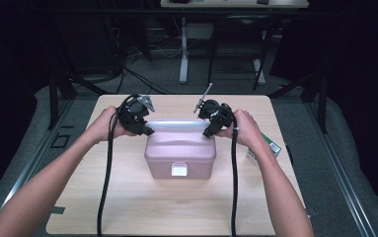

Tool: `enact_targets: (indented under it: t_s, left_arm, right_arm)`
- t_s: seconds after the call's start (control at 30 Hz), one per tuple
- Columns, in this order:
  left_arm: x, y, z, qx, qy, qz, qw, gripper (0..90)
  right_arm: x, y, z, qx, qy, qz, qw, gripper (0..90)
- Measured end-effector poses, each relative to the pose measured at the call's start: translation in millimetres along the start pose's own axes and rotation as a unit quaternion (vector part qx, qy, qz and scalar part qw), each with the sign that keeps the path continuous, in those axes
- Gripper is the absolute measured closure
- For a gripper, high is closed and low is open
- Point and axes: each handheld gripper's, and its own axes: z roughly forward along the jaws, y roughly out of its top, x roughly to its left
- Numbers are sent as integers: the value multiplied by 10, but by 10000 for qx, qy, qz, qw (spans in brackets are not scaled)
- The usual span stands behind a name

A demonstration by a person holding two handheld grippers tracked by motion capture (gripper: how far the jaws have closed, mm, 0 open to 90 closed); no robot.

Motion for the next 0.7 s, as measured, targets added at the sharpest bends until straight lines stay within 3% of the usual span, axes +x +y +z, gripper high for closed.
enact_targets:
  t_s: [0.37, 0.7]
  left_arm:
    - [-59, -22, -10, -36, 10, 11, 10000, 752]
    - [-108, -48, -15, -134, 10, -16, 9999, 750]
  right_arm:
    - [42, -77, -20, -143, 117, 20, 9998, 777]
    - [110, -120, -72, -263, 64, -16, 9996, 738]
